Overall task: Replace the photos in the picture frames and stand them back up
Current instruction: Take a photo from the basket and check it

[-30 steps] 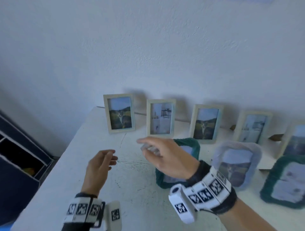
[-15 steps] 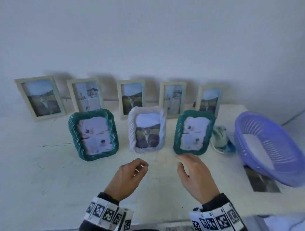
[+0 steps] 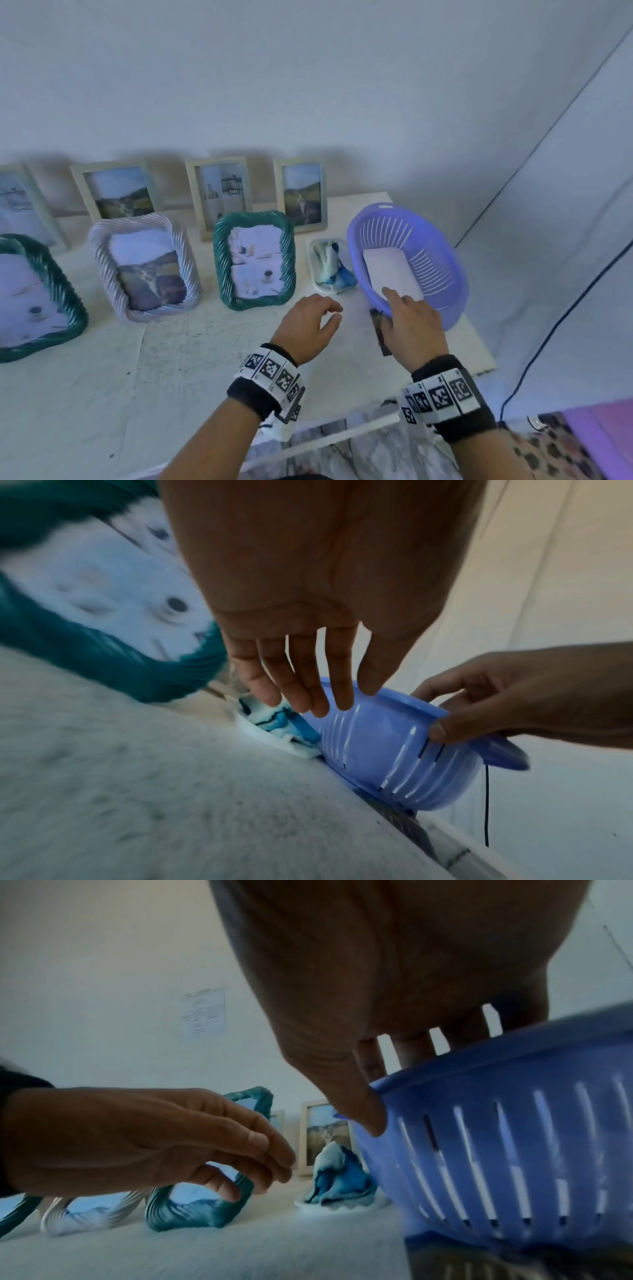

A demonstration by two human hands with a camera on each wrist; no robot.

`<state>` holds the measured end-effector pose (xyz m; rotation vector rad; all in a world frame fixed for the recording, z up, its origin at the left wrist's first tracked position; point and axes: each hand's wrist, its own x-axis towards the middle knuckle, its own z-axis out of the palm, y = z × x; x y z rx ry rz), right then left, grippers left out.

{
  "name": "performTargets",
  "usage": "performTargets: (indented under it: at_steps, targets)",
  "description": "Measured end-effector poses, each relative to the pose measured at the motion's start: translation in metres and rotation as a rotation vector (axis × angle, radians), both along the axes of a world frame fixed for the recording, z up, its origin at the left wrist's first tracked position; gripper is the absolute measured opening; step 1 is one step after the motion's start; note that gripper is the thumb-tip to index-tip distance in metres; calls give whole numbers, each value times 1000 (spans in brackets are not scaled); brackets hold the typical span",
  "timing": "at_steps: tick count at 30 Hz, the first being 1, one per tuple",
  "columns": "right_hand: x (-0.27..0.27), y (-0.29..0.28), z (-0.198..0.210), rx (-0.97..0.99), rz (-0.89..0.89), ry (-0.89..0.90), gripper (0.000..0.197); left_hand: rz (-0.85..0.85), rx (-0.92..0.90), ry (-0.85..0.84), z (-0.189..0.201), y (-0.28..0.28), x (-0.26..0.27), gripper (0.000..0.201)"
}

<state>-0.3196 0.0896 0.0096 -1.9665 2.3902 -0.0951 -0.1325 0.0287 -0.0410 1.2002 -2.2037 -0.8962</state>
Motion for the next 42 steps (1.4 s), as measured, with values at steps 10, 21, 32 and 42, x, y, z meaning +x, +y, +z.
performTargets:
  at_steps: [10,21,32,42]
  targets:
    - [-76,-16,31,-114,135,-162,42,-155,-221,-397,0,-41,-77,43]
    - [-130,-33,44,-115,157,-252,45,-278,-268,-667,-4,-71,-133,69]
    - [-143,-36,56,-107,159,-337,45,-206,-231,-748,-23,-74,-159,93]
    - [-145,-33,52,-100,185,-330,44,-239,-146,-802,-17,-85,-159,112]
